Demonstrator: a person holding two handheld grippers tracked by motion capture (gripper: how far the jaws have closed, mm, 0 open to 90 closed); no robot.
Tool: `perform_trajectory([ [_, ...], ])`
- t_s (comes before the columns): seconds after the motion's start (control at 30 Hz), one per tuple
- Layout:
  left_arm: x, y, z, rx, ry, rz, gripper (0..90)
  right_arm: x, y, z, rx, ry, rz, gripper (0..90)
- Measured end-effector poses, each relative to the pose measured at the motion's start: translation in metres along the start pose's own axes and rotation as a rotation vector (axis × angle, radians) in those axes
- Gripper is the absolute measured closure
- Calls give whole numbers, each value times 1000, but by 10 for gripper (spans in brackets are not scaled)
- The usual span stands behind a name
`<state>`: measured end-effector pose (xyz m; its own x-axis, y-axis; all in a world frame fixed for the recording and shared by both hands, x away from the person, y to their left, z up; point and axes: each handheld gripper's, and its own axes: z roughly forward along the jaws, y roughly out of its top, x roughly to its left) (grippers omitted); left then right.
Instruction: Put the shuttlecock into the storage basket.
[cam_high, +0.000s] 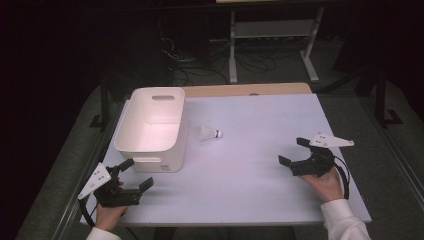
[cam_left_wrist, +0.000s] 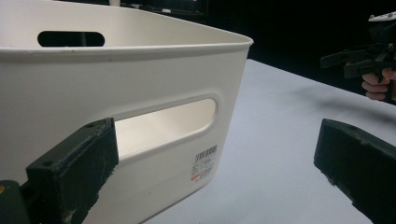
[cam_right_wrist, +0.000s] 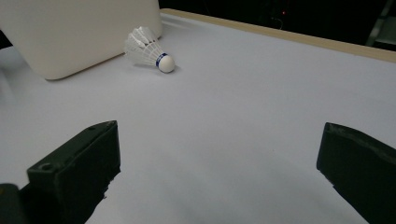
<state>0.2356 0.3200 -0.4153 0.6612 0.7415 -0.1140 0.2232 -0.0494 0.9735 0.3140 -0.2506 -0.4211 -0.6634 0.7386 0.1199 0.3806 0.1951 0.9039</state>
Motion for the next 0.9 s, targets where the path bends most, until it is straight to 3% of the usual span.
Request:
perform_trajectory([
  [0.4, -1, 0, 0, -9, -2, -11, 0, 1, 1, 0, 10, 6, 3, 0],
  [0.47, 0, 0, 1, -10, -5, -16, 0, 1, 2, -1, 8, 35, 31, 0],
  [0.6, 1, 0, 0, -8, 4, -17, 0, 4, 5, -1, 13, 31, -1, 0],
  [0.9, 1, -1, -1, -4, 12, -18, 0, 4, 15, 3, 38, 32, -3, 0],
])
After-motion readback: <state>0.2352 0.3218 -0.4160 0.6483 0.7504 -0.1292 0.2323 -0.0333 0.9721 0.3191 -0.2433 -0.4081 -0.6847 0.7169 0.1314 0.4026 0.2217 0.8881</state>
